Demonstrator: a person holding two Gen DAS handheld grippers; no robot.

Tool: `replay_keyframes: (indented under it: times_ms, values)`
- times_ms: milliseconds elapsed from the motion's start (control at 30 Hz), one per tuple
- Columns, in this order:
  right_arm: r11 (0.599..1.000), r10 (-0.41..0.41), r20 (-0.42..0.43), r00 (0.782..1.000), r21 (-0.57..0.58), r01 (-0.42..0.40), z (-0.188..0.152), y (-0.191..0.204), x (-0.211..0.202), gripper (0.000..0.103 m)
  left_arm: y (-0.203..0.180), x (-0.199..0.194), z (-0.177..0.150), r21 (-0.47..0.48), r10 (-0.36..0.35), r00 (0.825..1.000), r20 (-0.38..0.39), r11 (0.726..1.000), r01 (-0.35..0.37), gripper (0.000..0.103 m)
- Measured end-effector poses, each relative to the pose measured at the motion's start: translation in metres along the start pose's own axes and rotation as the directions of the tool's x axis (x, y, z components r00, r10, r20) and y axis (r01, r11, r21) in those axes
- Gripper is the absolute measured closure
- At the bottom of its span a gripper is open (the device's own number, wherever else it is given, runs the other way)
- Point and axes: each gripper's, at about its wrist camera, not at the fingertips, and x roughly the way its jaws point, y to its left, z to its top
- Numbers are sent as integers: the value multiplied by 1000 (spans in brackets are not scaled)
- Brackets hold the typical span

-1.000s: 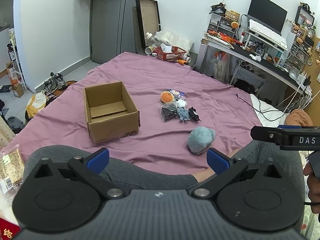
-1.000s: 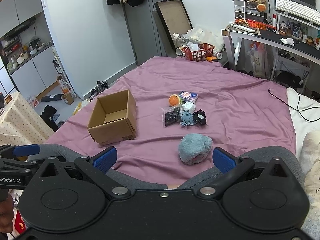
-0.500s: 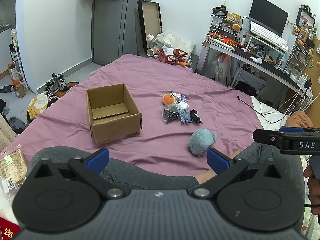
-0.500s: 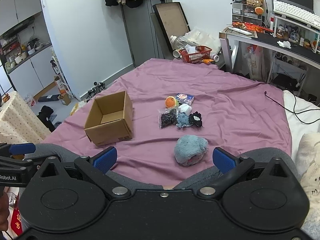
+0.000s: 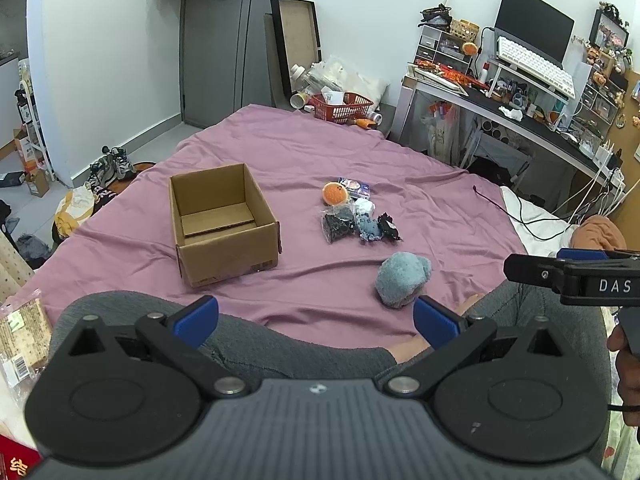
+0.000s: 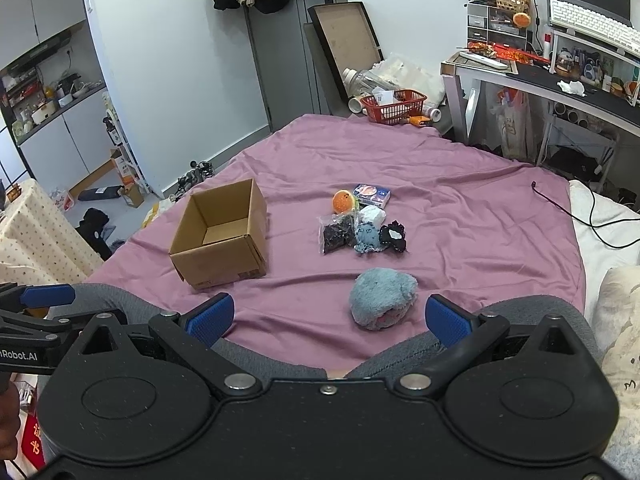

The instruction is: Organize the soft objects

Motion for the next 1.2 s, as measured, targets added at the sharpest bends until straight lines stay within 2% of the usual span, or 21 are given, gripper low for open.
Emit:
replay_keyframes:
  times_ms: [467,767,1200]
  values:
    - [1000,15,-2,1000,1,-15,5,-9,9,0,-4,7,4,-15,1,1000,5,1000,-1,0]
    - [999,27,-39,999,25,-26,12,-31,34,0,-17,34,18,2,-1,999,-40,1000,1,0]
    - [994,75,-85,994,91,-67,28,-74,75,0,-26,83,30,-72,1,999,-41,997,-4,0]
